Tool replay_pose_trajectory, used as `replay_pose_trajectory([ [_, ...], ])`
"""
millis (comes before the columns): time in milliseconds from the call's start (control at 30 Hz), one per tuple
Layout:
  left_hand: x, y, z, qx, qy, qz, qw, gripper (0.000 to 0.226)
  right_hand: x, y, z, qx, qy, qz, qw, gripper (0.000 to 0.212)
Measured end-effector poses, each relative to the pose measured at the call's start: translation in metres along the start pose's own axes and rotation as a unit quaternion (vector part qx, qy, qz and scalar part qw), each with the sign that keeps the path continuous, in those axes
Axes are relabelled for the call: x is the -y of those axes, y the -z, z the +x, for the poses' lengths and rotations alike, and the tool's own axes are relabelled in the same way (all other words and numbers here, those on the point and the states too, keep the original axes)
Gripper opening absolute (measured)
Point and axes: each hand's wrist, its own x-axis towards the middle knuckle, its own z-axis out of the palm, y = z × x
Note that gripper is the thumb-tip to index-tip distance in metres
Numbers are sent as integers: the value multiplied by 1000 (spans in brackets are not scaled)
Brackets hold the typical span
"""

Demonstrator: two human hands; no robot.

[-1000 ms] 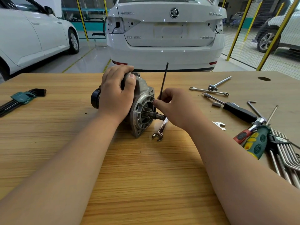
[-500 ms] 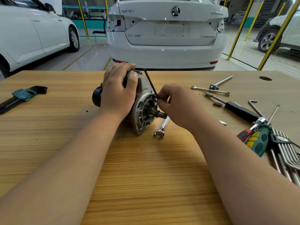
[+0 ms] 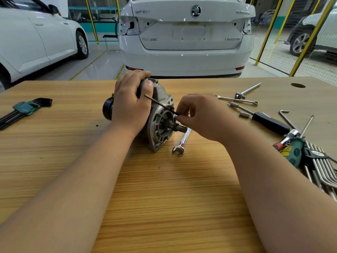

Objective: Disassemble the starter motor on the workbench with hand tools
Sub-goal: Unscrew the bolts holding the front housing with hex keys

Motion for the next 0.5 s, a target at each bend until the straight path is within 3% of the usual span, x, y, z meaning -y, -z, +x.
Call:
replay_pose_trajectory([
  [67, 0, 0, 0, -1, 4, -1, 1000, 34, -2, 0, -2, -29, -56, 102, 993, 15],
  [133, 0, 0, 1, -2, 4, -1, 1000, 32, -1, -2, -2, -32, -129, 242, 961, 10],
  [267, 1, 0, 1, -3, -3, 6, 1000, 32, 2, -13, 2, 15, -260, 490, 832, 6],
  [333, 0, 0, 1, -2, -3, 6, 1000, 32, 1, -18, 4, 25, -296, 543, 785, 8],
  [500, 1, 0, 1, -2, -4, 7, 1000, 31, -2, -22, 4, 32, -352, 567, 744, 12],
])
